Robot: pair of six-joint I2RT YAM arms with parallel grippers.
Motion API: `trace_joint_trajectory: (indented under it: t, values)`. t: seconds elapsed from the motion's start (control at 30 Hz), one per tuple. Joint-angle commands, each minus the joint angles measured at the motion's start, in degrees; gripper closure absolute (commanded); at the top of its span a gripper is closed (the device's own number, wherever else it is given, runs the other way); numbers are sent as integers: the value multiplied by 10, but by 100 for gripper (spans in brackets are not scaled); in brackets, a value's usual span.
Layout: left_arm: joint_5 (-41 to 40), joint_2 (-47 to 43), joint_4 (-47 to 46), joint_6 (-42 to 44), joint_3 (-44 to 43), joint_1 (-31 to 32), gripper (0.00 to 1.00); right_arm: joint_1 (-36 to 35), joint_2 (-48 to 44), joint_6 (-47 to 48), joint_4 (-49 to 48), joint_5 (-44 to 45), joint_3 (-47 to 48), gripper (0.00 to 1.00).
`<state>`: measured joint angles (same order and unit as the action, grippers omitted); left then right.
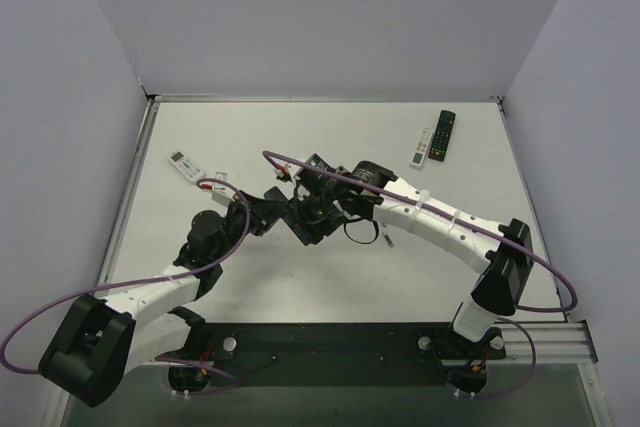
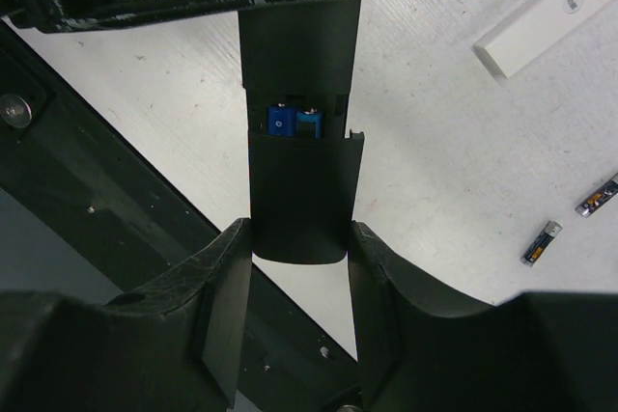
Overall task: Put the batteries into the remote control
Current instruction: Load the battery cover into the remote control.
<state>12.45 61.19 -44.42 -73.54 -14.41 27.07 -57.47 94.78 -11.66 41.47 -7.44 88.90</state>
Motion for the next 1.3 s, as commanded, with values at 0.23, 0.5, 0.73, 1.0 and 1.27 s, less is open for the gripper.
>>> trace_joint_trajectory:
  t: [0.23, 0.5, 0.73, 1.0, 1.27]
  values:
    - [-21, -10, -46, -19, -34, 13, 100, -7, 18, 5, 41, 0, 38, 89]
    - [-31, -19, -50, -31, -27, 16, 100, -8, 20, 4, 48, 1, 38, 88]
    - [-32, -21, -55, -35, -28, 23, 100, -12, 22, 4, 49, 5, 43, 87]
    - [-23, -25, -59, -34, -25, 27, 100, -12, 25, 7, 52, 9, 51, 86]
    - [-24, -28, -53, -32, -30, 29, 100, -14, 30, 8, 57, 11, 54, 86]
